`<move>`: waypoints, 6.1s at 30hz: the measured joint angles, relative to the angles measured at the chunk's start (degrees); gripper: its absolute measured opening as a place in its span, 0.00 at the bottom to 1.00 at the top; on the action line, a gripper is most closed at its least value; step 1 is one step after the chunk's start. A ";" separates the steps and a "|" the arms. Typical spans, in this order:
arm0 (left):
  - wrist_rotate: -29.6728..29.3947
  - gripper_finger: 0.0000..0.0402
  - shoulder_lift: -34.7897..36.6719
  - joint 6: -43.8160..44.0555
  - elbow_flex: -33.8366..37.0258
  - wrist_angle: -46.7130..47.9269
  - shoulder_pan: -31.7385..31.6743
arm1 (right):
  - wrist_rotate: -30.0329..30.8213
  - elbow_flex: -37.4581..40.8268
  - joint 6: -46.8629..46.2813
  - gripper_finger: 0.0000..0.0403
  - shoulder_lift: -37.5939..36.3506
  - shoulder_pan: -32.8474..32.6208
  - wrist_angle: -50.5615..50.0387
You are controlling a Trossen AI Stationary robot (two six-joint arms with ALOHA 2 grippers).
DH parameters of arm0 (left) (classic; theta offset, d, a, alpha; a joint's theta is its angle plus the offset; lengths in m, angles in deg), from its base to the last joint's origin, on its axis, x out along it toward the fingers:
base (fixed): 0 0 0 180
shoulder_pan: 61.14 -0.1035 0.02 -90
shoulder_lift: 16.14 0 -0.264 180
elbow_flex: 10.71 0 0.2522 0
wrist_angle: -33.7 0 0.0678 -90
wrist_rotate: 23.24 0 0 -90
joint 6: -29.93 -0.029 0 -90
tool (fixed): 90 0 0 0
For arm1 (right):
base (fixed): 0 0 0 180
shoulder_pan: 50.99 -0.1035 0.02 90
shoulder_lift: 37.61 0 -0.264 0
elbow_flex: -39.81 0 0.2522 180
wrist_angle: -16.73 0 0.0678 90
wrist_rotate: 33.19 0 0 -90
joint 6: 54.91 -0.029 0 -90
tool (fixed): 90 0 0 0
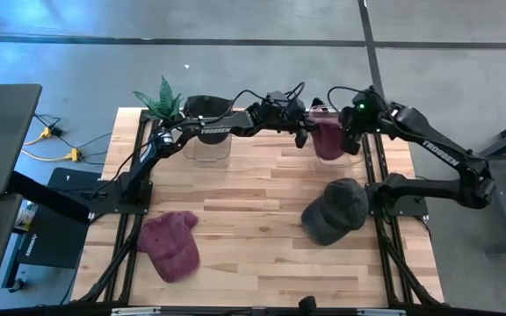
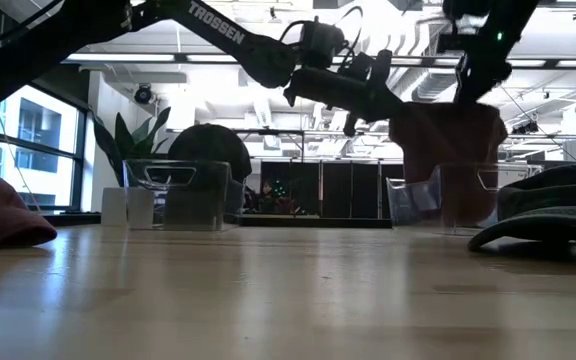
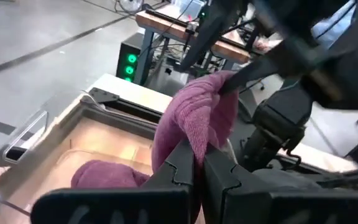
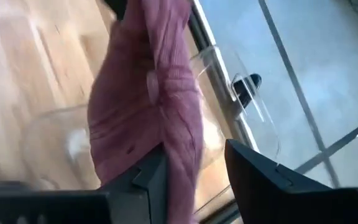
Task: Pick & Place hat
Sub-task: Put the right red cap into the right transparent bin, then put the black cap into the left transparent bin
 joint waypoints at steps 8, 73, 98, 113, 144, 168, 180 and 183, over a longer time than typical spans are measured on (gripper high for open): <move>-3.00 0.00 0.00 1.53 0.00 -0.06 0.00 | -7.22 -5.13 -5.93 0.31 -1.41 0.04 -0.64; -14.09 0.01 23.04 -19.42 28.25 32.55 28.36 | 27.17 16.80 -63.37 0.01 -4.15 -64.88 15.64; -34.52 0.01 37.49 -9.44 57.51 11.37 30.40 | -8.77 20.49 -83.76 0.68 -1.24 -47.89 -12.29; -34.23 0.01 37.46 -10.28 58.27 7.08 30.40 | -10.12 20.99 -72.09 0.05 9.49 -48.04 -7.73; -22.52 0.64 37.69 -47.83 57.14 -27.25 33.24 | -33.35 0.17 -50.73 0.07 17.32 -43.79 28.21; 11.19 0.48 33.29 -23.36 53.48 -15.51 25.11 | -44.55 0.17 -47.88 0.08 20.20 -41.94 36.53; 16.76 0.07 33.97 -25.25 53.52 -12.63 25.14 | -43.85 0.17 -45.51 0.16 20.20 -42.29 37.29; 18.08 0.03 35.12 -28.45 53.53 -9.99 25.14 | -44.69 0.15 -43.51 0.27 20.20 -42.38 37.35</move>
